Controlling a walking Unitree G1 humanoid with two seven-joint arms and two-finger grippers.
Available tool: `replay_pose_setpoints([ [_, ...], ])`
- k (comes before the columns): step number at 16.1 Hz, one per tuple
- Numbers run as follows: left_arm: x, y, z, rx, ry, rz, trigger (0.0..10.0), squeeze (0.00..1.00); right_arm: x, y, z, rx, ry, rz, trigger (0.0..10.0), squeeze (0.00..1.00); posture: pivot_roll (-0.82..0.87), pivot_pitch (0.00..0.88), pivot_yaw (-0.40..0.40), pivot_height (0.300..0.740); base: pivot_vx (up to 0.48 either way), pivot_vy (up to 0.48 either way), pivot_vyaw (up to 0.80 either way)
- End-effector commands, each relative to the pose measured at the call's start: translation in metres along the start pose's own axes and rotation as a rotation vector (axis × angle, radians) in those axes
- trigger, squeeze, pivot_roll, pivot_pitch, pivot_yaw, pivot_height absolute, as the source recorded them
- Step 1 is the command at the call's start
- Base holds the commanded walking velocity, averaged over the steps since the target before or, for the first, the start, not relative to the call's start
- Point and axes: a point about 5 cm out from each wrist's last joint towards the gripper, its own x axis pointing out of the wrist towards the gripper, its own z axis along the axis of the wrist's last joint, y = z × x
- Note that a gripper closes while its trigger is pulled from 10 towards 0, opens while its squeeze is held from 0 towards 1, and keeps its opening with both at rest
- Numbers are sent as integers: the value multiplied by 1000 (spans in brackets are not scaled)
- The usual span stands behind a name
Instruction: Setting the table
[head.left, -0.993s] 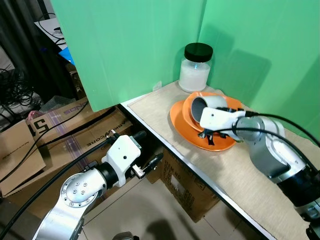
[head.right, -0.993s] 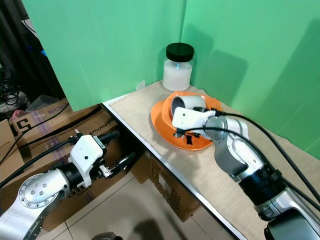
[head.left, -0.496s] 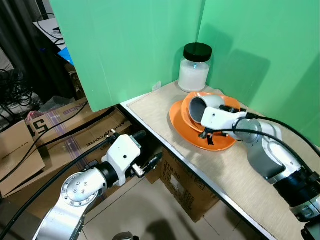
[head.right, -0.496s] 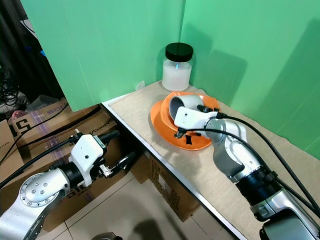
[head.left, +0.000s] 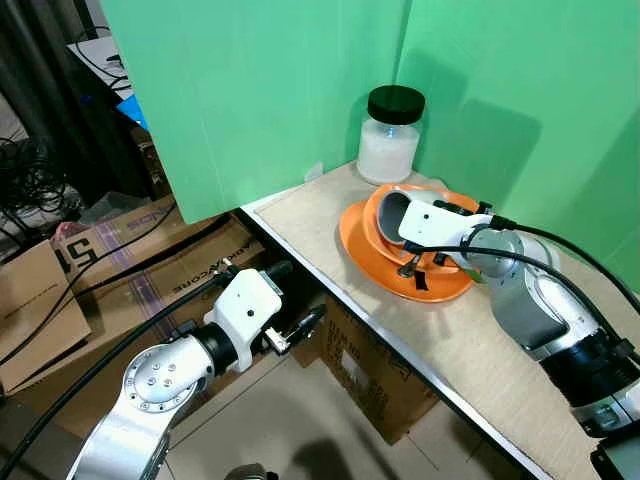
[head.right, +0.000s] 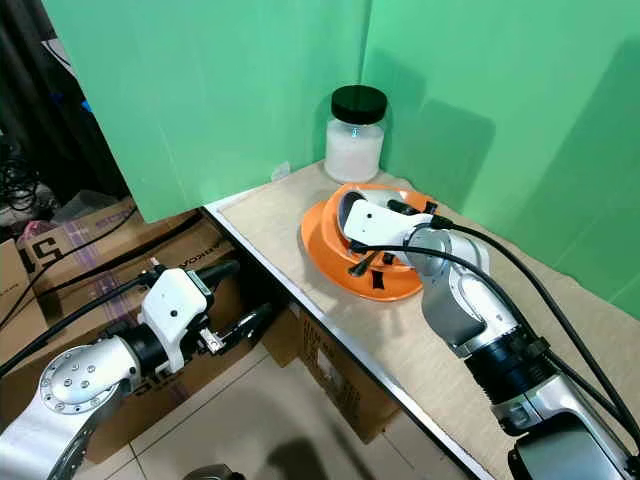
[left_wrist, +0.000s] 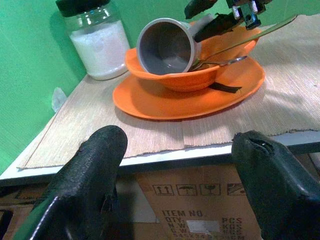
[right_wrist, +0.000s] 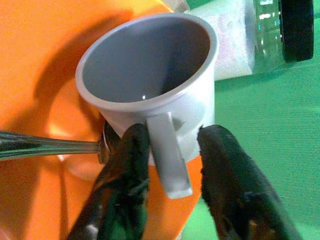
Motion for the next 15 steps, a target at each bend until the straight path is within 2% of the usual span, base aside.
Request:
replay_pose_setpoints([
  [1,1,2,2,15,-4,5,10000,0,0,-5,-2,20,-3,-8,0,0,35,0,1,740,0,0,0],
  [10,0,3,2,17,-1,5,10000,0,3,0,-4,14,-6,30,0,0,38,0,1,740,0,0,0],
  [12,0,3,2,19,1,4,10000,0,1,-4,-2,23,-24,14,0,0,40,0,5,740,0,0,0],
  [14,-1,5,4,28,-2,5,10000,0,-14,-20,4,110,-111,-43,0,0,49,0,6,740,0,0,0],
  [15,-1,5,4,28,-2,5,10000,0,-14,-20,4,110,-111,-43,0,0,49,0,6,740,0,0,0],
])
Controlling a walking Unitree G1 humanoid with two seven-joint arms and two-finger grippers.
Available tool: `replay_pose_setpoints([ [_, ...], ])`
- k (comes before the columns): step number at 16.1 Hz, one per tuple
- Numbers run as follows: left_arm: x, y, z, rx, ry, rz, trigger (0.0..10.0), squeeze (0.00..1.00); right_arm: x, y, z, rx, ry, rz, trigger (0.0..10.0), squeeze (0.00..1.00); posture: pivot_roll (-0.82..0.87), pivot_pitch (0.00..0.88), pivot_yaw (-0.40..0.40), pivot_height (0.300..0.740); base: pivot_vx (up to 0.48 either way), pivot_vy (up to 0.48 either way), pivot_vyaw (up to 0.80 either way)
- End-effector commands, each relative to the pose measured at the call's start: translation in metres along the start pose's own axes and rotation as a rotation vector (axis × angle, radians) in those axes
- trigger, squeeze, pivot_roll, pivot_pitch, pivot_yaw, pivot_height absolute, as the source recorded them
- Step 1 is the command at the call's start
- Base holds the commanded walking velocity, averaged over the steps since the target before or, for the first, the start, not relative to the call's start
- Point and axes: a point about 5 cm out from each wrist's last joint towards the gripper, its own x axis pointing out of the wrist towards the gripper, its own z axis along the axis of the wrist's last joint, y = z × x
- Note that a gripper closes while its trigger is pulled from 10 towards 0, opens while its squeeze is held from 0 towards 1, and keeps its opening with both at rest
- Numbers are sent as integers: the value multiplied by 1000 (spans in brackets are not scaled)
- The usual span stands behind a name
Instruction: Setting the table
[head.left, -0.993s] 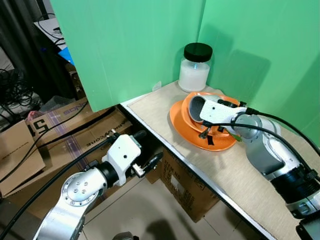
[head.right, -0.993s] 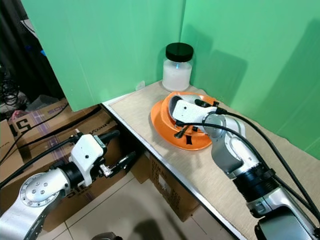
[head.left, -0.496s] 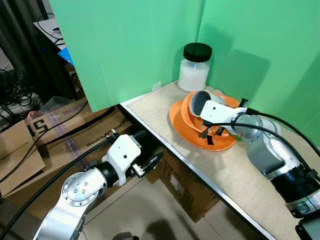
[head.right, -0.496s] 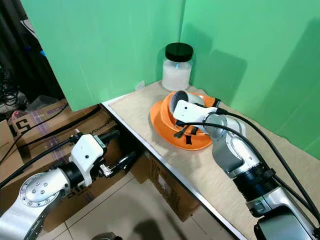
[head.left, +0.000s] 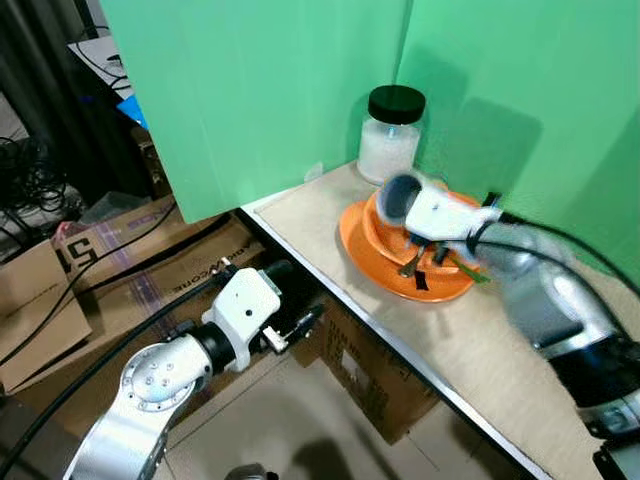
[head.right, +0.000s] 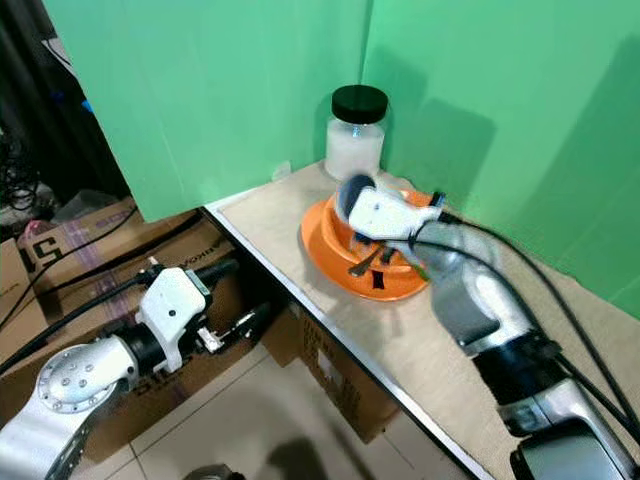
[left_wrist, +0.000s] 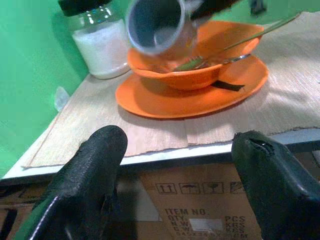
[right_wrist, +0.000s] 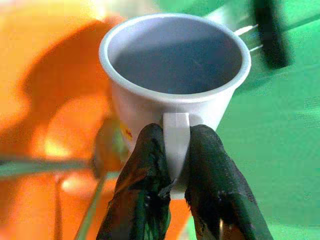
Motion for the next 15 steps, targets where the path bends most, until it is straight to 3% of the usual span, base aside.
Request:
replay_pose_setpoints([
  [1,-1,8,9,7,-34,47,10000,0,-23,-17,9,185,-161,-60,0,0,48,0,5,740,0,0,0],
  [2,-1,11,13,-4,-55,87,10000,0,-38,-17,13,345,-293,-72,0,0,41,0,8,740,0,0,0],
  [3,0,12,15,-9,-66,105,10000,0,-43,-16,13,408,-335,-77,0,0,38,0,10,740,0,0,0],
  [4,2,15,21,-3,-105,174,10000,0,-58,-7,10,549,-395,-112,0,0,27,0,8,740,0,0,0],
  [5,2,19,28,-7,-141,245,10000,0,-69,-2,5,657,-397,-176,6118,0,28,0,2,740,0,0,0],
  [6,0,23,33,-9,-165,317,10000,0,-81,6,2,756,-380,-238,10000,0,28,0,-2,740,0,0,0],
  [7,-2,24,35,-5,-170,366,10000,0,-87,12,-1,850,-345,-280,10000,0,26,0,-4,740,0,0,0],
  [10,-4,13,32,-53,-141,423,10000,0,-98,25,4,993,-365,-358,10000,0,6,0,17,740,0,0,-244],
  [11,0,10,33,-50,-142,422,10000,0,-94,32,9,1011,-364,-348,10000,0,4,0,17,740,0,0,-756],
  [13,2,13,33,-27,-147,461,10000,0,-88,30,16,971,-368,-371,10000,0,5,0,15,740,0,0,-763],
  [15,0,24,39,-28,-191,592,10000,0,-86,27,22,947,-374,-405,10000,0,13,0,7,740,0,0,-769],
])
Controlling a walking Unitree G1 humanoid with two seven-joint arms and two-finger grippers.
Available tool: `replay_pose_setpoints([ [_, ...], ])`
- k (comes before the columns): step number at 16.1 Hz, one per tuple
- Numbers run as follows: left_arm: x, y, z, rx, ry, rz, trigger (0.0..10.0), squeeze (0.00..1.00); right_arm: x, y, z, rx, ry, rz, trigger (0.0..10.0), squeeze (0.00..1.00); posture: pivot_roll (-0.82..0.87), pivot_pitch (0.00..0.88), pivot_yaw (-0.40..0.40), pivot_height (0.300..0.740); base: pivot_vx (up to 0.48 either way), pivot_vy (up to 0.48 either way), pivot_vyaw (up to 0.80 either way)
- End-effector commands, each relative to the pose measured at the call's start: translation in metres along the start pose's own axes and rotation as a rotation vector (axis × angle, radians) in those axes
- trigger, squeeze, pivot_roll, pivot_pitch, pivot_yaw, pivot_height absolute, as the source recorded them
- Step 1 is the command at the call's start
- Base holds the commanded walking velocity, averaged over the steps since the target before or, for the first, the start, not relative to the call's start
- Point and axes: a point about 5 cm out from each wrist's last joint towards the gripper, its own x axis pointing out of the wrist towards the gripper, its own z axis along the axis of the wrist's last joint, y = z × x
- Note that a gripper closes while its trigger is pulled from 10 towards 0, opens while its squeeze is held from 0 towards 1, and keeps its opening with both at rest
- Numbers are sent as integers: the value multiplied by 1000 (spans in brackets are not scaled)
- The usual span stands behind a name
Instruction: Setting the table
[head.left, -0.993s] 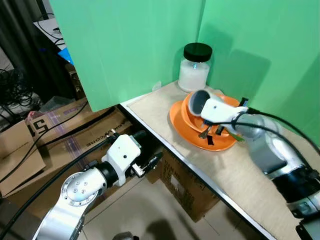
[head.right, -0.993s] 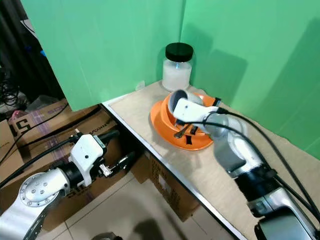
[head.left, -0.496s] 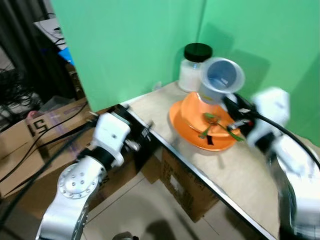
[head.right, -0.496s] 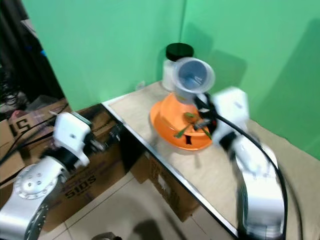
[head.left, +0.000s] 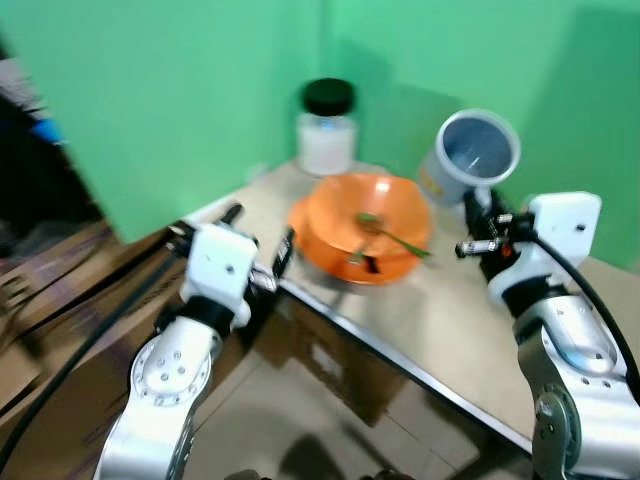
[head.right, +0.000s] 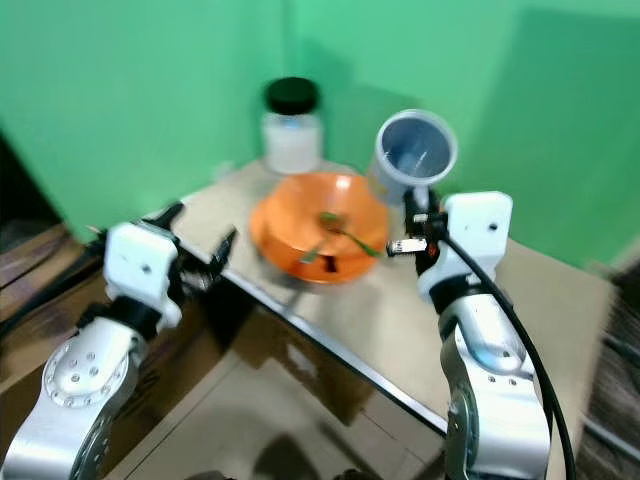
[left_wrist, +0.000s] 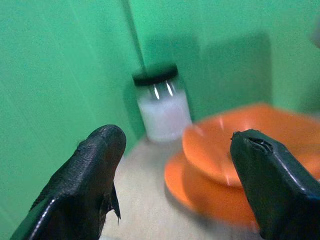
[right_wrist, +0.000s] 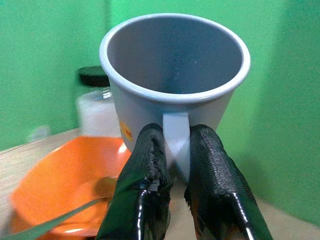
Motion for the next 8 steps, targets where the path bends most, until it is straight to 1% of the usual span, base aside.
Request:
replay_pose_setpoints([
  [1,1,7,0,13,-24,61,10000,0,2,3,4,-10,-50,-40,10000,0,20,0,2,740,0,0,-775],
  [2,0,8,1,19,-34,78,10000,0,2,1,5,-6,-74,-95,10000,0,20,0,2,740,0,0,-800],
  [3,-1,8,3,7,-42,84,10000,0,3,3,5,36,-68,-68,10000,0,35,0,-11,740,0,0,-800],
  [5,-4,8,6,-5,-64,94,10000,0,4,5,7,59,-81,-21,10000,0,48,0,-26,740,0,0,-800],
  [6,-6,12,4,6,-56,116,10000,0,5,9,6,95,-99,5,10000,0,59,0,-35,740,0,0,-800],
  [7,-7,16,1,20,-44,152,10000,0,5,12,4,113,-94,4,10000,0,59,0,-36,740,0,0,-800],
  [8,-10,15,-1,-2,0,136,10000,0,4,13,1,110,-75,-9,10000,0,62,0,-35,740,0,0,-800],
])
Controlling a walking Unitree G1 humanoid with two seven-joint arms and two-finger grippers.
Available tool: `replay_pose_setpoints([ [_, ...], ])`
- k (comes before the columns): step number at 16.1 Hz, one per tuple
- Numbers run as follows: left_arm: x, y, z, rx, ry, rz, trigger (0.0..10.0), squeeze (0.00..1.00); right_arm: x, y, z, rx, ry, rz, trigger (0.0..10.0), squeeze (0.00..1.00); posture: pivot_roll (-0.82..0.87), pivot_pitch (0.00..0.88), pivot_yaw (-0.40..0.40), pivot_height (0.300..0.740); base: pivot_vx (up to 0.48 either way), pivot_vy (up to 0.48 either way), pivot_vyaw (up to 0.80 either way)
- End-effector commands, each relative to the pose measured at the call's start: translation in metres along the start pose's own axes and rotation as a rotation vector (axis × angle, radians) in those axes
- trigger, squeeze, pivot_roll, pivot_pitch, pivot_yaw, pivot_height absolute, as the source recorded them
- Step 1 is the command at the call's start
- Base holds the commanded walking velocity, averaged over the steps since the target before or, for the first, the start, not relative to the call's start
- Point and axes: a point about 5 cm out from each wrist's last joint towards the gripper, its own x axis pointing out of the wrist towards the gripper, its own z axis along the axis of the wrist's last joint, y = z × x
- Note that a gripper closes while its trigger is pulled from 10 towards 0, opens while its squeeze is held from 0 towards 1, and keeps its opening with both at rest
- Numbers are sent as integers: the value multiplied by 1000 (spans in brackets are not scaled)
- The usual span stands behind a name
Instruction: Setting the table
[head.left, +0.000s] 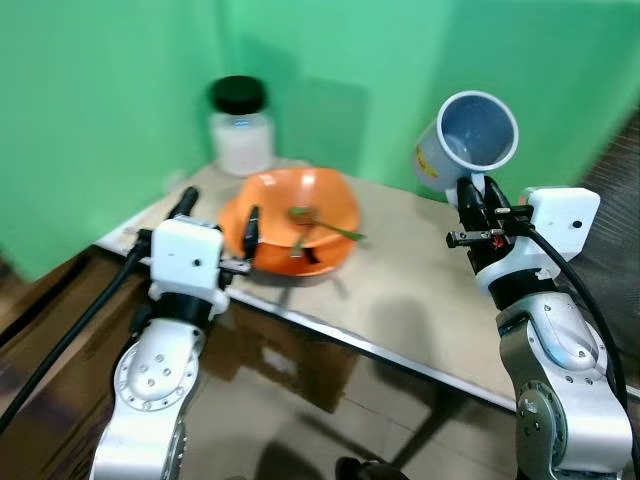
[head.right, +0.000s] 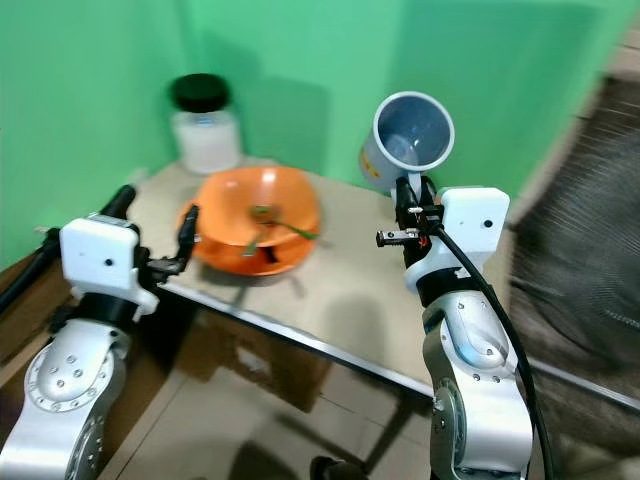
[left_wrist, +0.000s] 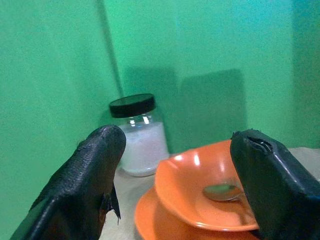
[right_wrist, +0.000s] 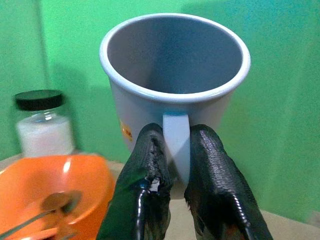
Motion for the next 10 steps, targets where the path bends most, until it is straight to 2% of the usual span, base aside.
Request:
replay_pose_setpoints([
  [1,-7,-4,-1,-40,48,-75,10000,0,-3,7,-8,45,58,78,10000,0,62,0,-37,740,0,0,-800],
  [4,-13,-5,-8,-30,88,-90,10000,0,-10,17,-17,60,135,262,10000,0,70,0,-41,740,0,0,-800],
  [7,-12,-4,-13,-46,126,-66,10000,0,-13,19,-22,54,169,294,10000,0,64,0,-37,740,0,0,-800],
  [10,-16,-2,-12,-56,133,-66,10000,0,-17,17,-17,77,164,290,10000,0,53,0,-29,740,0,0,-800],
])
